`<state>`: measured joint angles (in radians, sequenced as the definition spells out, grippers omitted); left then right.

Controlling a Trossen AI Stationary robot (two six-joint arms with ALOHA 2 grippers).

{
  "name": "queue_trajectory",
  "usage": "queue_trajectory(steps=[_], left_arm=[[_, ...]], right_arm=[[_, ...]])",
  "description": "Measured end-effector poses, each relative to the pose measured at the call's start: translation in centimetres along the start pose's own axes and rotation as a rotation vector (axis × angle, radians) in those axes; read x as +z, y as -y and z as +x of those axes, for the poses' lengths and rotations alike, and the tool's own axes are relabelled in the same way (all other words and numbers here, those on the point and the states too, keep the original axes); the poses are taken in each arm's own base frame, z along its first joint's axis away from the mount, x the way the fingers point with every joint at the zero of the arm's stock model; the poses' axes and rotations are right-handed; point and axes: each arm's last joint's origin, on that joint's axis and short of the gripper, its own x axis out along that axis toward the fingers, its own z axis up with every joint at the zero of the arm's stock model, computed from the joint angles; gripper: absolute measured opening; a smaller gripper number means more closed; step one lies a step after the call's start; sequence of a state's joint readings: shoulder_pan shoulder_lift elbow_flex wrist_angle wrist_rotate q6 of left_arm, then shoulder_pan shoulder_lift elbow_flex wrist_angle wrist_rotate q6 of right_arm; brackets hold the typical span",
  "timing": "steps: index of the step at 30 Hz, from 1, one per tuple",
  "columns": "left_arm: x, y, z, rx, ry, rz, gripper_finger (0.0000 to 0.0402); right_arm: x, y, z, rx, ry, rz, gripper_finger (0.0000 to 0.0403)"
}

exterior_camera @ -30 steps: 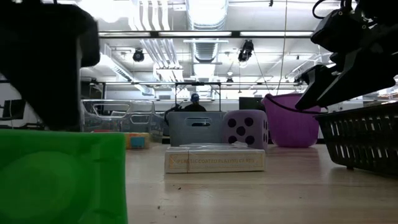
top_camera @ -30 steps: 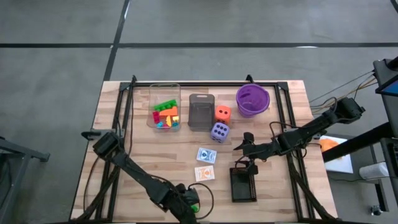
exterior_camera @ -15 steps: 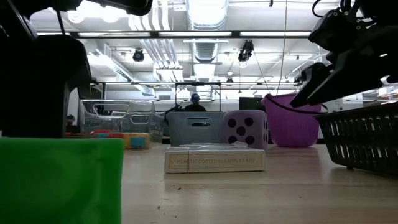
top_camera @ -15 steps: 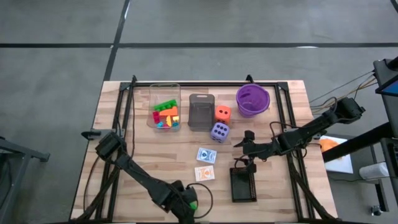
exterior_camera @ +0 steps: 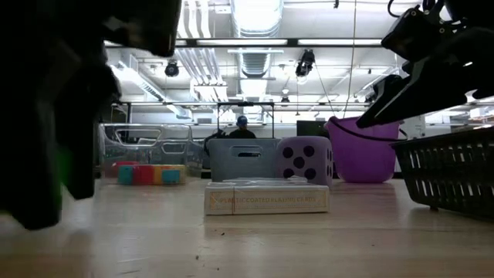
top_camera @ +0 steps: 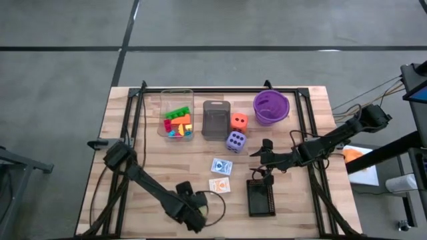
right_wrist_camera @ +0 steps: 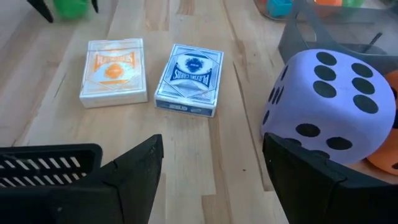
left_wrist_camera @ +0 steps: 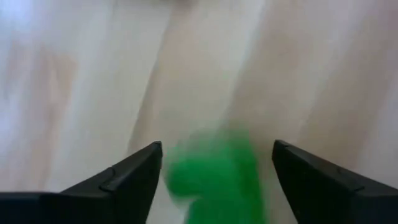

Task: Pick & Place Toys
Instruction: Put the green game piece into the transparent bin

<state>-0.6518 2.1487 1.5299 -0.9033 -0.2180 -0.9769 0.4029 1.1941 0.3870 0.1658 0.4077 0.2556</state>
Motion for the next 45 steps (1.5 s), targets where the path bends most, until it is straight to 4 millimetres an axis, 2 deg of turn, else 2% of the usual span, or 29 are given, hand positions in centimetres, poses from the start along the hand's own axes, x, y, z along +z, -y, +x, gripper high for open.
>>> queue_trajectory(steps=[11,16,20,23,27,31,33,41,45], left_arm=[[-0.1,-0.6,0.4,0.038,-0.018,-0.004,0.0216],[0.1,-0.8,0.2,0.04,-0.019,0.149,0.0188],[0.4,-1.0,-1.2,0.011,0.004,0.225,0.0185],[0.8,-1.5,-3.2,-0.033,0.038,0.128,0.0184],[1.1,-2.0,-5.5,-0.095,0.069,-0.128,0.0185],[0.3,-1.7,-6.8,-0.156,0.046,-0.313,0.0197],[-0.4,-1.3,-6.8,-0.173,0.018,-0.333,0.0212],[-1.5,-1.2,-5.9,-0.171,-0.052,-0.41,0.031],[-2.1,-1.7,-4.7,-0.13,-0.07,-0.445,0.0351]], right_arm=[[0.1,0.0,0.0,-0.015,0.012,0.005,0.0275],[0.1,0.0,0.0,-0.016,0.011,0.004,0.0275],[0.1,0.0,0.0,-0.016,0.011,0.003,0.0275],[0.1,0.0,0.0,-0.016,0.01,0.005,0.0275],[0.1,0.0,0.0,-0.016,0.011,0.007,0.0275],[0.1,0.0,0.0,-0.016,0.011,0.01,0.0275],[0.1,0.0,0.0,-0.016,0.01,0.009,0.0275],[0.1,0.0,0.0,-0.016,0.009,-0.007,0.0275],[0.1,0.0,0.0,-0.016,0.009,-0.014,0.0275]])
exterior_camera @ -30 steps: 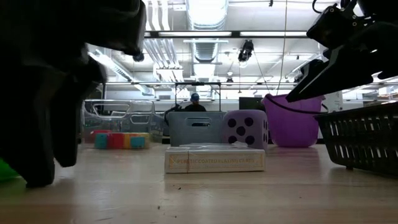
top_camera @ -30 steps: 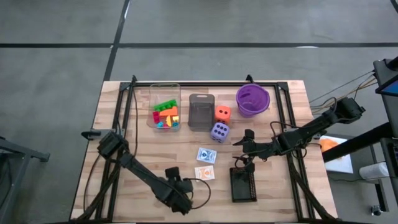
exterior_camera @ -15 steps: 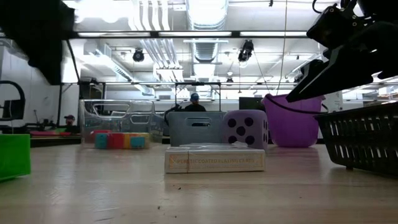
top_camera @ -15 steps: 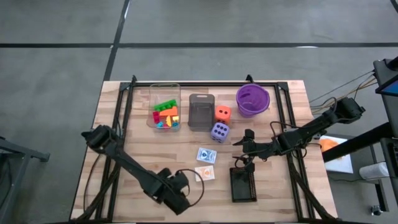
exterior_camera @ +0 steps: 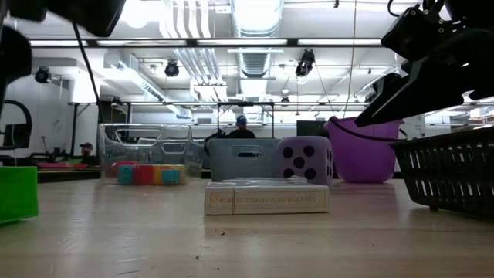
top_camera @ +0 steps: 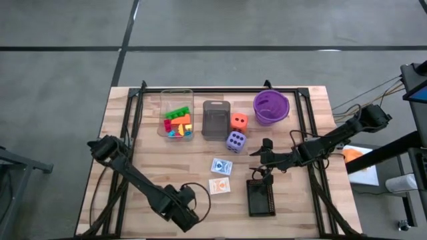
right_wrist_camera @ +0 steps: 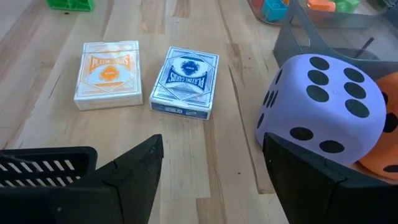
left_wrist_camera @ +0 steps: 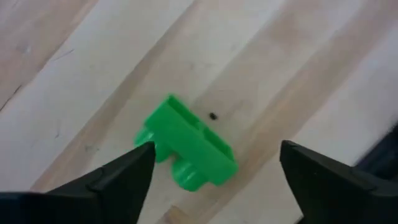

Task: Pick & Place Toys
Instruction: Put the green game piece into the transparent bin

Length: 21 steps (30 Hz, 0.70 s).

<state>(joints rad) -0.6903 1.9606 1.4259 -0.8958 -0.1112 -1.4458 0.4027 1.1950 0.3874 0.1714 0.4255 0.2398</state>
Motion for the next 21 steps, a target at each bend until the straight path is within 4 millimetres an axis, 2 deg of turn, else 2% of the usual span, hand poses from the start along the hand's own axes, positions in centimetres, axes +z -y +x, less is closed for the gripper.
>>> queue_trajectory(steps=[5,12,16,21], left_arm=[[-0.4,-1.2,2.0,0.022,-0.012,-0.062,0.037],[-0.9,-3.3,4.0,0.084,-0.052,-0.07,0.0362],[-1.0,-3.9,4.4,0.104,-0.063,-0.037,0.0317],[-0.9,-4.2,4.5,0.126,-0.073,0.014,0.0223]], right_arm=[[0.0,0.0,0.0,0.0,0.0,-0.008,0.0275],[0.0,0.0,0.0,0.0,0.0,-0.008,0.0275],[0.0,0.0,0.0,0.0,0.001,-0.007,0.0275],[0.0,0.0,0.0,0.001,0.002,-0.001,0.0275]])
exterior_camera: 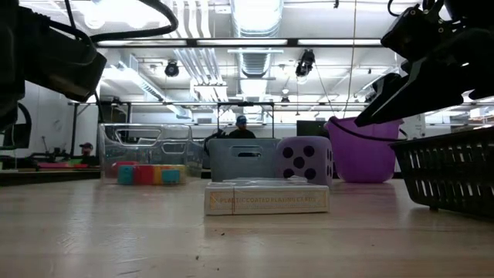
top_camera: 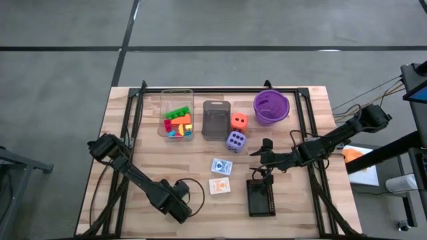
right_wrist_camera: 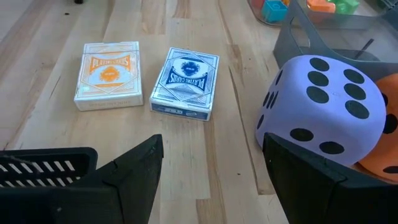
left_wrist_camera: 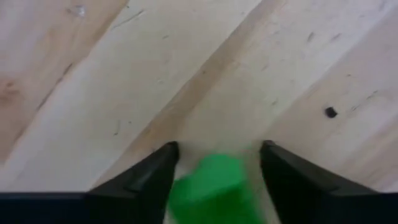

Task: Pick & Place Toys
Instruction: Put the green game piece into the transparent bin

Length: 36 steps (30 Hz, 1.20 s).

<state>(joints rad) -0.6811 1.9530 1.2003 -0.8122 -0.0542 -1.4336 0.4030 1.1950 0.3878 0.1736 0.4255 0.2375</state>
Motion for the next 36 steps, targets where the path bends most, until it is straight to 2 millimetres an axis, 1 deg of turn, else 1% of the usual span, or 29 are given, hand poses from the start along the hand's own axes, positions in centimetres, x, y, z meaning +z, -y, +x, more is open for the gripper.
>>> queue_trajectory(steps=[4,5,11,14,16,18,20,23,25,27,29,30,33,36], left_arm=[[0.0,-0.2,0.1,0.014,-0.001,0.02,0.014],[0.0,-0.1,0.1,0.011,0.0,0.021,0.0129],[0.0,0.0,-0.1,0.01,-0.001,0.086,0.0129],[0.3,0.1,-0.6,0.009,0.015,0.111,0.0129],[0.6,0.2,-1.2,-0.001,0.06,0.137,0.0129],[1.0,0.3,-2.5,-0.026,0.152,0.158,0.0129],[1.5,0.5,-4.0,-0.088,0.287,0.212,0.0129],[1.4,1.2,-5.8,-0.2,0.548,0.38,0.0129],[1.1,1.8,-6.6,-0.319,0.721,0.484,0.0129],[1.1,1.9,-6.6,-0.458,0.848,0.563,0.0129],[1.3,1.4,-5.6,-0.572,0.936,0.612,0.0129],[1.5,0.8,-4.9,-0.59,0.964,0.628,0.0129],[2.2,-1.4,-3.5,-0.575,1.006,0.616,0.0129],[3.9,-3.9,-3.6,-0.5,1.053,0.573,0.0129]], right_arm=[[0.0,0.0,0.0,0.0,0.001,0.01,0.0275],[0.0,0.0,0.0,0.0,0.001,0.012,0.0275],[0.0,0.0,0.0,0.0,0.001,0.014,0.0275],[0.0,0.0,0.0,-0.001,0.002,0.015,0.0275],[0.0,0.0,0.0,-0.001,0.002,0.015,0.0275],[0.0,0.0,0.0,-0.001,0.002,0.015,0.0275],[0.0,0.0,0.0,-0.001,0.005,0.016,0.0275],[0.1,0.0,0.0,-0.001,0.011,0.019,0.0275],[0.2,0.0,0.0,0.0,0.017,0.021,0.0275],[0.2,0.0,0.0,0.002,0.024,0.024,0.0275],[0.3,-0.1,0.0,0.004,0.032,0.024,0.0275],[0.4,-0.1,0.0,0.005,0.039,0.022,0.0275],[0.6,-0.1,0.0,0.01,0.061,0.018,0.0275],[1.0,-0.3,0.1,0.018,0.099,0.012,0.0275]])
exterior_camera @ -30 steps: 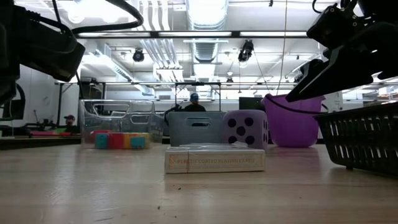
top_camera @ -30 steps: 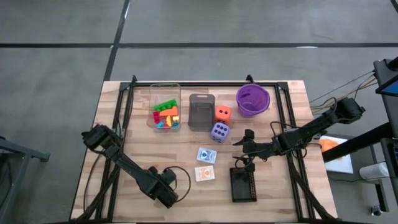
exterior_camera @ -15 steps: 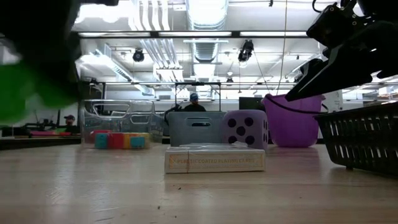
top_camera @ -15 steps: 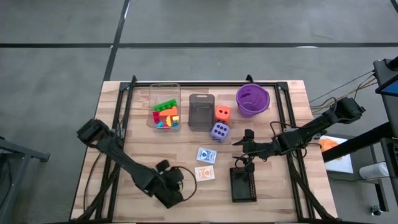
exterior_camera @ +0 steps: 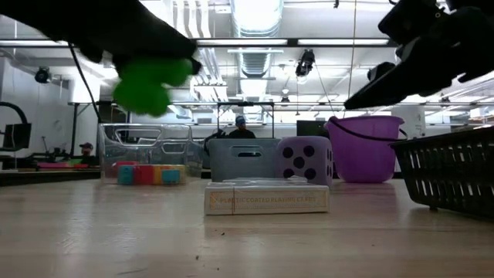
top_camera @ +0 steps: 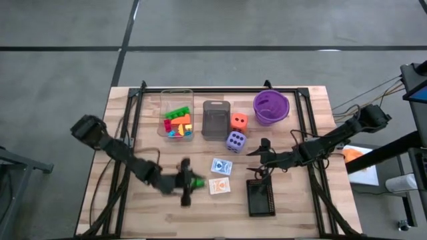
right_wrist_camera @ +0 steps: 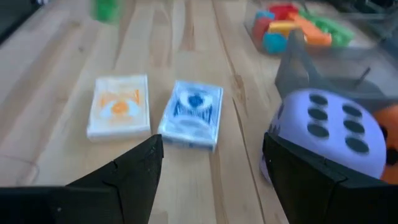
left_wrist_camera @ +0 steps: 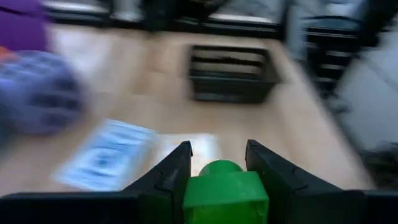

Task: Pick & Place Toys
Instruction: Put the green game piece into the transparent bin, then put the orange playing card box into the gray bin

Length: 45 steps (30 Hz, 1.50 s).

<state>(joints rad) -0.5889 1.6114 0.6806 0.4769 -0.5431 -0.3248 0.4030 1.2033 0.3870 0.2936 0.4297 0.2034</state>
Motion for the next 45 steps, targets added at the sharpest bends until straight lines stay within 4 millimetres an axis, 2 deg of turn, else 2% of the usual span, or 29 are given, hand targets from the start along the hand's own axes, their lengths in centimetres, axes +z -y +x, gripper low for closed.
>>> queue_trajectory(steps=[6,12,17,21,24,28,32,38,42,45], left_arm=[[3.8,-6.3,-2.0,0.19,0.071,0.075,0.0129],[5.9,-14.2,-5.4,0.567,-0.018,0.064,0.0129],[5.3,-19.3,-7.1,0.757,-0.06,-0.004,0.0129],[3.8,-21.5,-7.4,0.695,-0.085,-0.137,0.0138],[2.8,-22.2,-7.4,0.649,-0.092,-0.239,0.0215],[1.9,-22.0,-7.3,0.615,-0.104,-0.295,0.0324],[1.9,-21.9,-7.2,0.587,-0.096,-0.32,0.0381],[3.9,-20.7,-6.7,0.399,0.078,-0.293,0.0384],[5.6,-18.3,-6.5,0.187,0.224,-0.172,0.0357],[6.1,-16.0,-6.5,0.049,0.269,-0.102,0.0337]], right_arm=[[0.8,-0.4,0.4,0.021,0.098,-0.008,0.0275],[0.6,-0.8,1.4,0.023,0.119,-0.028,0.0275],[-0.1,-1.1,2.3,0.016,0.083,-0.045,0.0275],[-0.1,-1.4,3.0,0.018,0.091,-0.046,0.0275],[-0.2,-1.6,3.4,0.017,0.081,-0.054,0.0275],[-0.2,-1.7,3.7,0.016,0.076,-0.065,0.0275],[0.0,-1.8,3.8,0.016,0.08,-0.068,0.0275],[0.4,-1.9,3.5,0.033,0.099,-0.062,0.0275],[0.6,-2.2,3.5,0.073,0.121,-0.058,0.0275],[0.9,-2.4,3.7,0.098,0.127,-0.064,0.0275]])
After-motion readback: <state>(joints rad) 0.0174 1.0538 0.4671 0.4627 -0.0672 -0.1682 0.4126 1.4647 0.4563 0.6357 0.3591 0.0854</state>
